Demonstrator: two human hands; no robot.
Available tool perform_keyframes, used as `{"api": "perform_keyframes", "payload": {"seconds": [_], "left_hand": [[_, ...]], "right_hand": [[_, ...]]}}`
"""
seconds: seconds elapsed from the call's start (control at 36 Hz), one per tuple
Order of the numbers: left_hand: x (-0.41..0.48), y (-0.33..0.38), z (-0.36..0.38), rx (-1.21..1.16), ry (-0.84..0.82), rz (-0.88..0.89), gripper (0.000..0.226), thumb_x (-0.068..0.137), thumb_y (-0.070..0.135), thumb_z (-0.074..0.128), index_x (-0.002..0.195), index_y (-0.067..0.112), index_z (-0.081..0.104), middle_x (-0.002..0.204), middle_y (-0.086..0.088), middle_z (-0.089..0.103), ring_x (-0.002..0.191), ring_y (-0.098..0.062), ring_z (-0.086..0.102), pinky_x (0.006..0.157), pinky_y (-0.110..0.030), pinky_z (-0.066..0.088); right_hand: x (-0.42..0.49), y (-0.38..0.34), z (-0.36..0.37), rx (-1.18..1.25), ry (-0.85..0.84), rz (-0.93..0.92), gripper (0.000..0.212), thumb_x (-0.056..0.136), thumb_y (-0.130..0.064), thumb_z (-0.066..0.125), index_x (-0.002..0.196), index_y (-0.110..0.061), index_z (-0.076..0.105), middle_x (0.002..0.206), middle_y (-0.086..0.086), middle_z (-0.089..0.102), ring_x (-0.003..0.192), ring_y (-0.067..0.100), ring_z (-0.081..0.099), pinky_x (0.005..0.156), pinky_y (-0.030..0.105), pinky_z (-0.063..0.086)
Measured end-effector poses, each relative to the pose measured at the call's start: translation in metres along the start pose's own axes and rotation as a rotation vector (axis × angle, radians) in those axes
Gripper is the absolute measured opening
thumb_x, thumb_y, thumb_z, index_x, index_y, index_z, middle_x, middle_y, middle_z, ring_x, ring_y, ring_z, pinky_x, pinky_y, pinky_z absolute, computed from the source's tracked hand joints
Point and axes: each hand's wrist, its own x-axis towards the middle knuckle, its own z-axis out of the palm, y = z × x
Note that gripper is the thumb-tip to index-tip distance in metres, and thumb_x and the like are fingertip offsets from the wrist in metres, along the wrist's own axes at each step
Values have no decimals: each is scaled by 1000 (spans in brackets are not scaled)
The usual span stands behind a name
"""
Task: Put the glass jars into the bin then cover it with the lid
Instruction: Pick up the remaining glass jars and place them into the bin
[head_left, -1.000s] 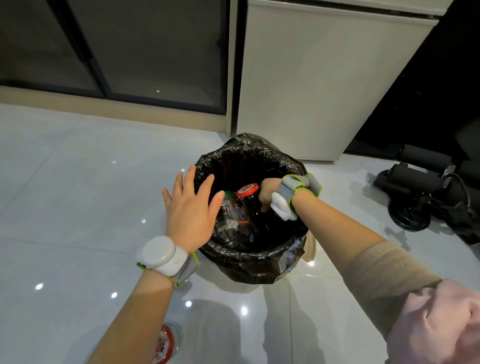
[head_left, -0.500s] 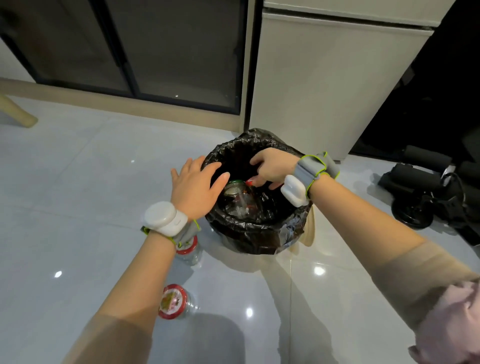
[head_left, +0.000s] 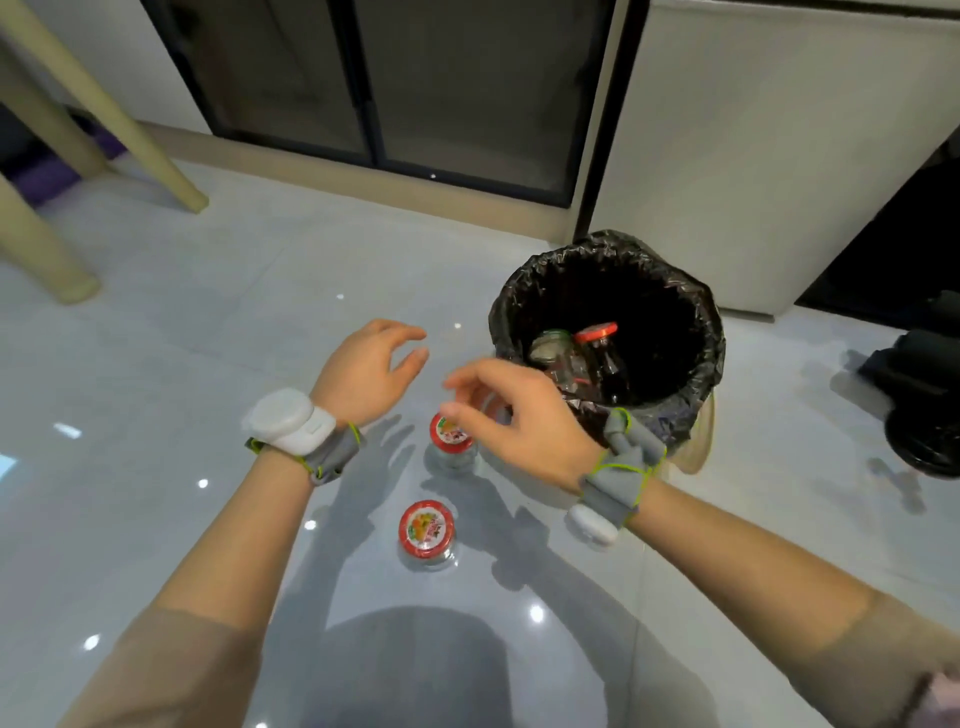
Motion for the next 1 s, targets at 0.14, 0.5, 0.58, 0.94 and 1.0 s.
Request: {"api": "perform_keyframes", "payload": {"seconds": [0.14,0.5,0.58,0.94,1.0], "left_hand": [[-12,-17,8,16,-122,-48,46,84,41,46,120,14,59,126,-16,57,120,-30,51,102,-29,34],[-11,-22,16,-35,-187,-22,37,91,28,49,127,18,50,132,-8,54,119,-23,51,96,-26,36],[-17,-21,24,-31,-292,-27,38,91,30,49,128,19,49,129,-6,57,114,-21,54,93,-28,40],[-61,-52,95,33,-705,-17,53,64,32,79,112,23,59,105,-1,64,94,-17,59,87,-29,48],[-65,-51,100,7,-707,-26,59,61,29,80,114,20,56,110,-3,62,98,-20,58,88,-33,49]], "right_hand": [[-27,44,47,-196,-352,41,56,79,-39,71,126,-14,54,110,5,64,92,14,58,83,23,46],[-75,101,124,-42,-373,547,101,66,-42,79,146,-25,20,145,-3,39,135,17,36,111,29,31],[-73,106,137,36,-302,609,94,66,-38,81,141,-23,27,141,-2,43,130,18,41,109,30,34],[-69,106,155,146,-208,618,66,60,-37,78,121,-30,53,118,-3,63,108,17,59,94,31,48],[-70,106,155,158,-201,619,64,62,-37,81,120,-31,53,113,-6,63,106,14,59,93,27,48]]}}
